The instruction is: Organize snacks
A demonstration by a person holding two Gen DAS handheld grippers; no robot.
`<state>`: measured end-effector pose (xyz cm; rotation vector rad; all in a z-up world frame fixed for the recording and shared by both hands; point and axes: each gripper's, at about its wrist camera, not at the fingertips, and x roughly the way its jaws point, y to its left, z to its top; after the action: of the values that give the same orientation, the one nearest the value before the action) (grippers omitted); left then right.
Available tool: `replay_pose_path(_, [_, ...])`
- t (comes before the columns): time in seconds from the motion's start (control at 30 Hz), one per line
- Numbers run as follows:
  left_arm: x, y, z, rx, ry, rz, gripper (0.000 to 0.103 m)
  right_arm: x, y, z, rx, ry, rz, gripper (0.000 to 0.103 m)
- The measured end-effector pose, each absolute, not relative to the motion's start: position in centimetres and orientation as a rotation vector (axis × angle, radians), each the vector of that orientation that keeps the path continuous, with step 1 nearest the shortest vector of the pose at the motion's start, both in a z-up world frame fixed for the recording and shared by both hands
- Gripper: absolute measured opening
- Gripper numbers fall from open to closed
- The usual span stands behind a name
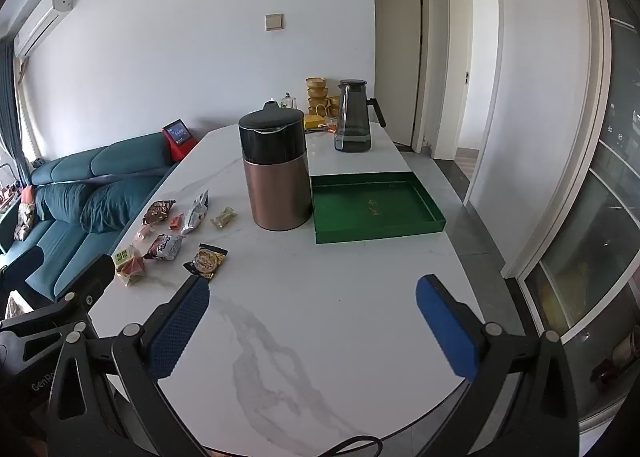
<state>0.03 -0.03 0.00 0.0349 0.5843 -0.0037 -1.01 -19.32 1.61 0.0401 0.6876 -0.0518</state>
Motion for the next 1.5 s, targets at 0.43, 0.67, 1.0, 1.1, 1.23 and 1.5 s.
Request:
replay_pose_path(0.43, [0.0,0.6,-0.7,0.028,0.592,-0.007,0.102,-1.1,-19.2,1.8,0.038,0.684,-0.054,0.103])
replay_pose_path(0.67, [-0.7,-0.2,-1.4,0.047,0.602,-0.005,0.102,-1.6,-19.5,1.3,0.041,0.676,-0.053,0.103])
replay_pose_path(1.0, [-0.8,-0.6,-1.0,0.048,0.616,-0.012,0.102,-2.0,-19.7,2.1,0.032,0.675,-0.062,0.103])
replay_pose_path(1.1, [-0.7,-0.4,-0.8,0.047,0.618,-0.013,0.102,-2.0,-19.8,2.3,0.032,0.677,-0.065,0.103])
replay_pose_path(1.23, [-0.7,-0.5,-0.8,0.045,0.618,-0.012,0.102,-1.9,-19.8,2.4,0.03,0.682,-0.067,0.103])
replay_pose_path(1.5, [-0.6,-0.6,-0.7,0.043,0.622,-0.017,0.102,-1.4,-20.0,1.8,0.025,0.684,-0.071,0.103])
